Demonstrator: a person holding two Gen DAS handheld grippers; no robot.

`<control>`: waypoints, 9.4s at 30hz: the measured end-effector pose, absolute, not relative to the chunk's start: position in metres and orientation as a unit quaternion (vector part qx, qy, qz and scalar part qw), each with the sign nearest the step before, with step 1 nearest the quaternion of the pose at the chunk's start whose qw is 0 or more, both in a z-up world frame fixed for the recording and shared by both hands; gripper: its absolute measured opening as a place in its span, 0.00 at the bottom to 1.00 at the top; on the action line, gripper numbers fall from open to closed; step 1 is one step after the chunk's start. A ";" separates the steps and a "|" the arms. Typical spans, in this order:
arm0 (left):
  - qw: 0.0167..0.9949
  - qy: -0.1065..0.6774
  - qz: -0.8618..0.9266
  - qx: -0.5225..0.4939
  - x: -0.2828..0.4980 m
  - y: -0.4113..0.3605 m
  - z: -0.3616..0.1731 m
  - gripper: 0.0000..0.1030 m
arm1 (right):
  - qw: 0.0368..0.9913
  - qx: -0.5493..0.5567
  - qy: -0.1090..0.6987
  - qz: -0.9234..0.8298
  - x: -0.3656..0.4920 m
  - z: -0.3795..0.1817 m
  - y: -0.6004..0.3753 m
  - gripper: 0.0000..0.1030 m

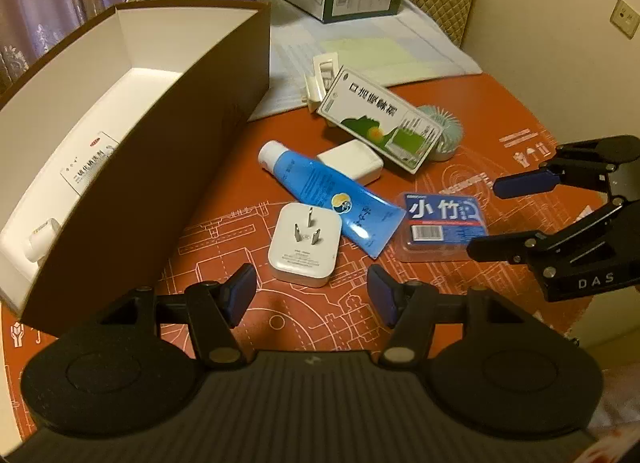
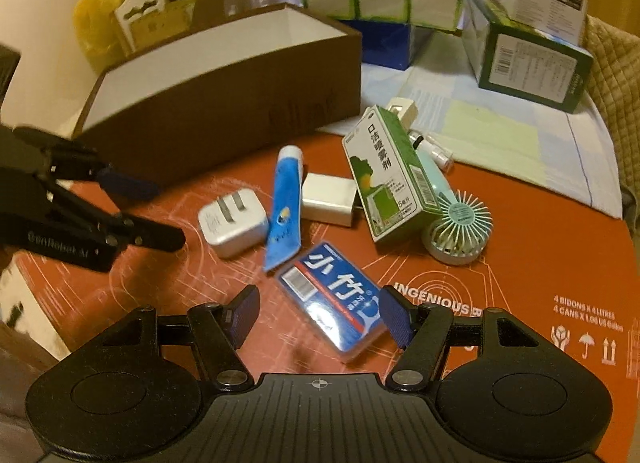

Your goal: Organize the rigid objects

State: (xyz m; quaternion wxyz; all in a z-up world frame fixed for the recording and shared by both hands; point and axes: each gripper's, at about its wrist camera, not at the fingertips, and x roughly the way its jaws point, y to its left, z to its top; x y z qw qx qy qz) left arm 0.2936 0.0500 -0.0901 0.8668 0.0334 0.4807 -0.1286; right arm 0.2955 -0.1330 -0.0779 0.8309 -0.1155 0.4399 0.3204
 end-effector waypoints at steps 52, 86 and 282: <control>0.862 0.472 -0.149 0.110 0.339 0.023 -0.140 0.43 | 0.845 -0.065 0.501 0.177 0.304 -0.118 -0.166 0.61; 0.896 0.424 -0.123 0.046 0.290 0.052 -0.056 0.43 | 0.848 -0.057 0.457 0.263 0.303 -0.050 -0.115 0.53; 0.853 0.516 -0.068 0.021 0.373 0.007 -0.130 0.55 | 0.846 0.019 0.493 0.202 0.358 -0.067 -0.192 0.68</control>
